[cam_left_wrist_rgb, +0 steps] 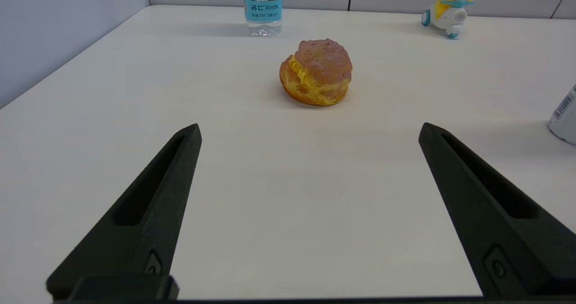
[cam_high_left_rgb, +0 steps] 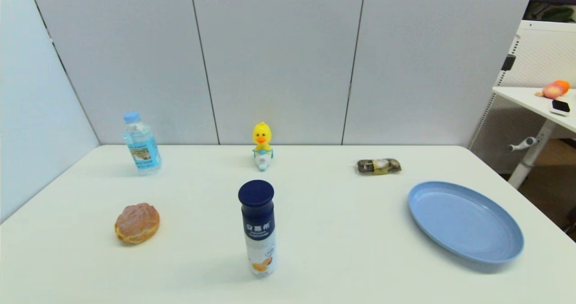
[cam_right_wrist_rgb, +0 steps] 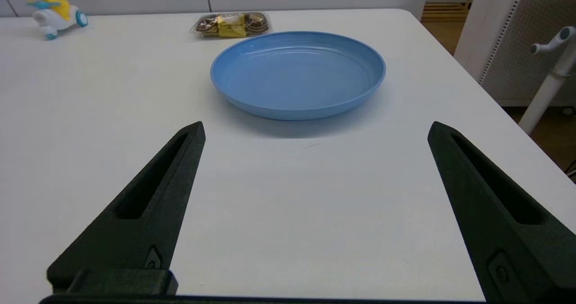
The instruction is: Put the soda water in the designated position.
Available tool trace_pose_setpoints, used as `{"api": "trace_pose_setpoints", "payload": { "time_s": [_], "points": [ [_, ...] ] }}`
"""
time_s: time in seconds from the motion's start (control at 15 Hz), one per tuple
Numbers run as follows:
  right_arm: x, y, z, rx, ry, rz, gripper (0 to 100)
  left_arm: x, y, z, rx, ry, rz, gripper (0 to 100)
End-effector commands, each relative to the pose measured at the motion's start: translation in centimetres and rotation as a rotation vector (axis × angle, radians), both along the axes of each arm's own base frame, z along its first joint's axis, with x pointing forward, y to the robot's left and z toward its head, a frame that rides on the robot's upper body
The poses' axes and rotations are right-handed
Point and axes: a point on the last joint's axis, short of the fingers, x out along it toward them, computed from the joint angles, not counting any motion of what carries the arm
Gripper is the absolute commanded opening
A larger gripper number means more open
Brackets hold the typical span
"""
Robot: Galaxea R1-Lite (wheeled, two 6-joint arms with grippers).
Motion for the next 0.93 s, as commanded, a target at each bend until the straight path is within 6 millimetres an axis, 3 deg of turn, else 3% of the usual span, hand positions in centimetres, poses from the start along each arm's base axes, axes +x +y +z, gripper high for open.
{"api": "trace_pose_setpoints", "payload": {
  "time_s": [0.07,0.93],
  "points": [
    [0.0,0.0,-0.01,0.0,0.0,-0.001,100,0.01,0.0,0.0,0.0,0.001,0.0,100],
    [0.0,0.0,-0.01,0.0,0.0,-0.001,100,0.01,0.0,0.07,-0.007,-0.005,0.002,100]
  ]
}}
